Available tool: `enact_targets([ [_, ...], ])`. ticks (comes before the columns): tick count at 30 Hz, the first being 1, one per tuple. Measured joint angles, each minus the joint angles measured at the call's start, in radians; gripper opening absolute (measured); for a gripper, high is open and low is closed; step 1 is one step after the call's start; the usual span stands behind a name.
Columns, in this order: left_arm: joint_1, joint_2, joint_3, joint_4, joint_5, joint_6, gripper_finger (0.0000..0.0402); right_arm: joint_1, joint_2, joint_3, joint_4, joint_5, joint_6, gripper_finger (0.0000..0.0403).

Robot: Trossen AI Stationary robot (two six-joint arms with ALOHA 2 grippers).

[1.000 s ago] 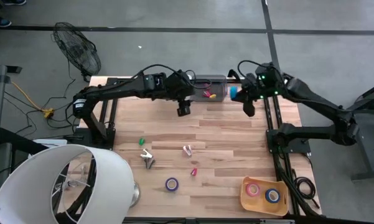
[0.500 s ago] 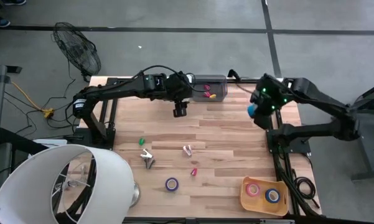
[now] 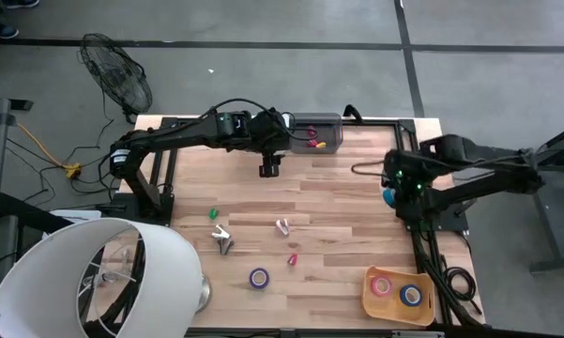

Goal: Pick and place Stapler, Stapler remover, tape
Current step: Put the light blue tape into the yellow bin

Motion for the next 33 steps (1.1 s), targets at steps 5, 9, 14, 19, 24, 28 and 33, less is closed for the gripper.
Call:
enact_targets([
  [5, 0.000, 0.000, 0.000, 0.000, 0.011, 0.000, 0.0233, 0.139, 0.022, -0.001, 0.001, 0.002, 0.206, 0.0033],
  [9, 0.000, 0.000, 0.000, 0.000, 0.011, 0.000, 0.0233, 0.225, 0.060, -0.001, 0.002, 0.000, 0.416, 0.0033],
  [14, 0.000, 0.000, 0.000, 0.000, 0.010, 0.000, 0.0233, 0.335, 0.118, -0.002, 0.038, -0.001, 0.631, 0.0033],
  [19, 0.000, 0.000, 0.000, 0.000, 0.010, 0.000, 0.0233, 0.457, 0.193, -0.002, 0.102, -0.013, 0.707, 0.0033],
  [24, 0.000, 0.000, 0.000, 0.000, 0.010, 0.020, 0.0233, 0.570, 0.278, -0.002, 0.168, -0.052, 0.716, 0.0033],
  [28, 0.000, 0.000, 0.000, 0.000, 0.010, 0.026, 0.0233, 0.646, 0.337, -0.002, 0.214, -0.057, 0.725, 0.0033],
  [33, 0.000, 0.000, 0.000, 0.000, 0.010, 0.026, 0.0233, 0.731, 0.400, -0.002, 0.290, -0.058, 0.739, 0.0033],
])
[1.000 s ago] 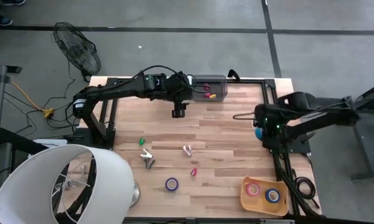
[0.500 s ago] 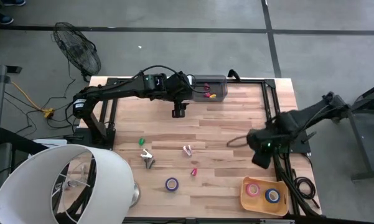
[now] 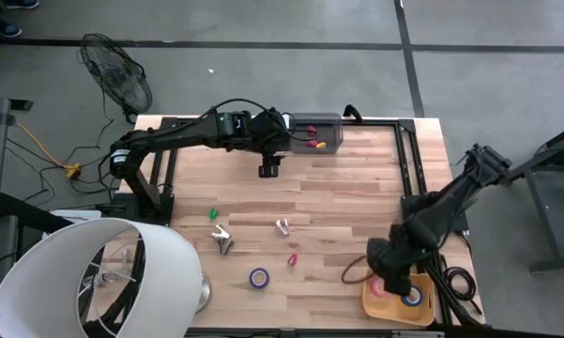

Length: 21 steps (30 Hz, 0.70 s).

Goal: Pick and place Stapler, Stapler remover, tape
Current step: Put the light blue tape into the yellow bin

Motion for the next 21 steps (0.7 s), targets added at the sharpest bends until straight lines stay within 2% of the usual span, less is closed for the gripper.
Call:
enact_targets([
  [11, 0.000, 0.000, 0.000, 0.000, 0.000, 0.000, 0.0233, 0.120, 0.132, 0.000, 0.133, 0.010, 0.146, 0.0033],
  [21, 0.000, 0.000, 0.000, -0.001, 0.000, 0.000, 0.0233, 0.136, 0.260, 0.000, 0.199, 0.007, 0.151, 0.0033],
])
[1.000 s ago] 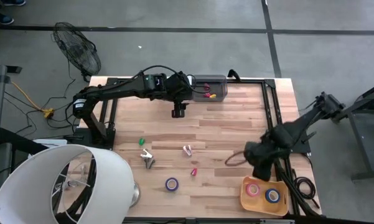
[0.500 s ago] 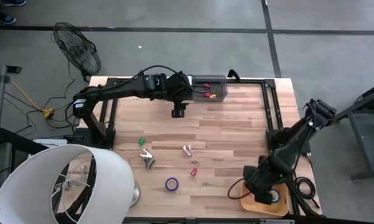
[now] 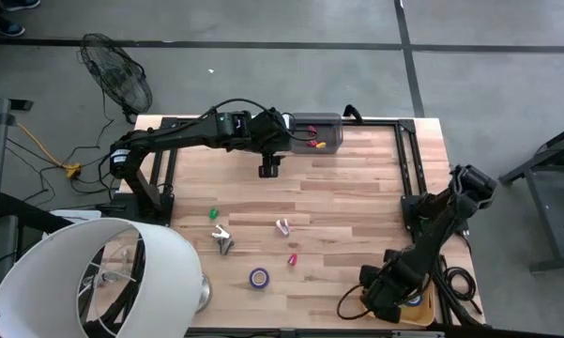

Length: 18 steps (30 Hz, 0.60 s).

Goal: Pick and place Stapler, Stapler remover, tape
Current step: Put the light blue tape into the yellow bin

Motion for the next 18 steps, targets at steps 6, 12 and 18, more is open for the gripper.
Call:
enact_targets([
  [6, 0.000, 0.000, 0.000, -0.024, 0.000, -0.003, 0.0233, 0.000, 0.045, 0.000, 0.057, 0.022, 0.000, 0.0033],
  [12, 0.000, 0.000, 0.000, -0.030, 0.000, -0.004, 0.0233, 0.000, 0.072, 0.000, 0.064, 0.055, 0.000, 0.0048],
  [18, 0.000, 0.000, 0.000, -0.054, 0.000, -0.004, 0.0233, 0.000, 0.081, 0.000, 0.075, 0.056, 0.000, 0.0084],
])
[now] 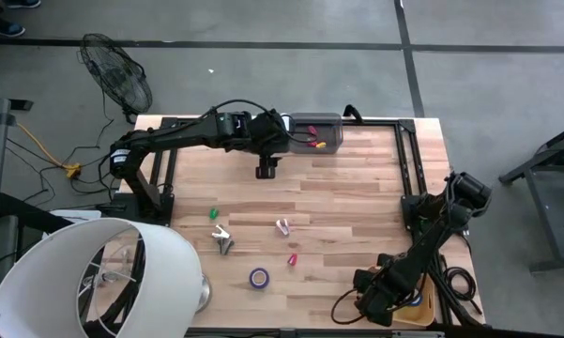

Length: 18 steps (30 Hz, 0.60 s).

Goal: Pick and place Stapler, Stapler remover, tape
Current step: Put the light blue tape into the yellow bin, then put the green stapler into the black bin

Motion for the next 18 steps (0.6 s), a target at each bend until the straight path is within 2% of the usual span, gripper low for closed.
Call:
enact_targets([
  [10, 0.000, 0.000, 0.000, -0.036, 0.000, 0.001, 0.0233, -0.002, -0.008, 0.000, -0.002, -0.040, 0.027, 0.0154],
  [14, 0.000, 0.000, 0.000, -0.066, 0.000, 0.001, 0.0233, -0.005, -0.049, 0.000, -0.007, -0.043, 0.037, 0.0182],
  [18, 0.000, 0.000, 0.000, -0.112, -0.006, 0.003, 0.0233, -0.006, -0.113, 0.000, -0.055, -0.042, 0.037, 0.0192],
])
